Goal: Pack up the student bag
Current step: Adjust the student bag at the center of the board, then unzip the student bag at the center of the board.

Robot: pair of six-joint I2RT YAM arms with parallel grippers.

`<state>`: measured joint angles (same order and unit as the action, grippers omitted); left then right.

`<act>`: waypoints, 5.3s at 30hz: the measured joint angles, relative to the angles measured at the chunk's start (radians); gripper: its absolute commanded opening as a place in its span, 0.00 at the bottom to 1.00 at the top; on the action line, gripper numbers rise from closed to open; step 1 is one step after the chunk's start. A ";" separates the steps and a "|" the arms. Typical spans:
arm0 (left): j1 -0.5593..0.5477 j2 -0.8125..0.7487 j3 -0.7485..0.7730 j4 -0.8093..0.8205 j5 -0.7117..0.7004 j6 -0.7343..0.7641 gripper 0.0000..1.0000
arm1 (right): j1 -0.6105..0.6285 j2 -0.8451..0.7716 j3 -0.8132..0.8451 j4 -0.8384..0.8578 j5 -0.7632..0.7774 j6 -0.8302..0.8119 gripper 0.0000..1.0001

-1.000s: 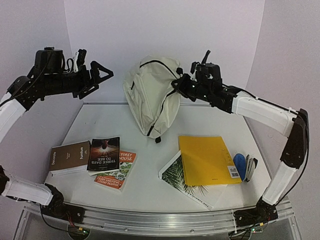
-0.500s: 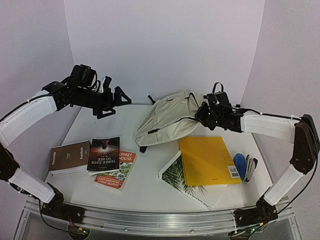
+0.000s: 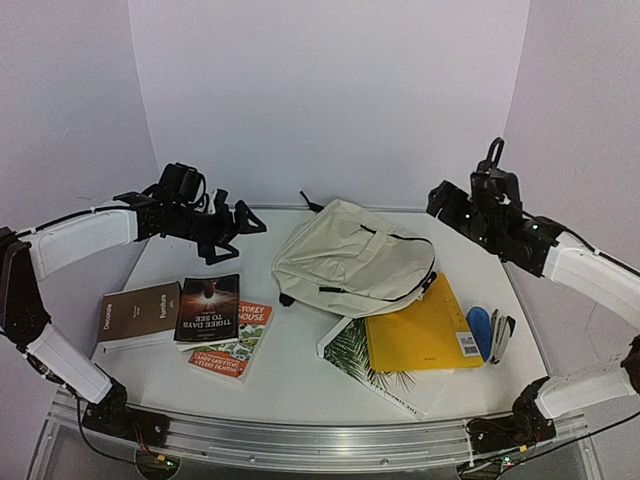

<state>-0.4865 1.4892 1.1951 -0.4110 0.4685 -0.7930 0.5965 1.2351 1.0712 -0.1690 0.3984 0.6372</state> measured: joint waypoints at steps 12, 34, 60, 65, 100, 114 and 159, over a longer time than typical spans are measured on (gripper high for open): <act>0.005 0.177 -0.120 0.194 0.099 -0.126 0.77 | 0.144 0.204 0.161 -0.102 -0.314 -0.349 0.64; -0.002 0.510 -0.083 0.462 0.209 -0.251 0.59 | 0.402 0.848 0.617 -0.347 -0.127 -0.649 0.49; -0.019 0.624 -0.038 0.568 0.235 -0.317 0.17 | 0.401 0.980 0.657 -0.338 0.035 -0.575 0.00; -0.019 0.642 -0.030 0.598 0.226 -0.335 0.02 | 0.400 0.935 0.624 -0.302 0.057 -0.518 0.00; 0.011 0.246 -0.012 0.100 0.246 0.080 0.00 | 0.281 0.698 0.488 -0.110 -0.394 -0.510 0.70; 0.015 0.246 -0.002 -0.029 0.273 0.214 0.00 | 0.481 0.717 0.353 -0.048 -0.167 -0.248 0.62; 0.029 0.304 0.103 -0.100 0.289 0.322 0.00 | 0.475 0.810 0.399 -0.034 -0.037 -0.113 0.48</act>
<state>-0.4580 1.7931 1.2982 -0.5112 0.7570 -0.4706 1.0714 2.0448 1.4702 -0.2031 0.3609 0.5246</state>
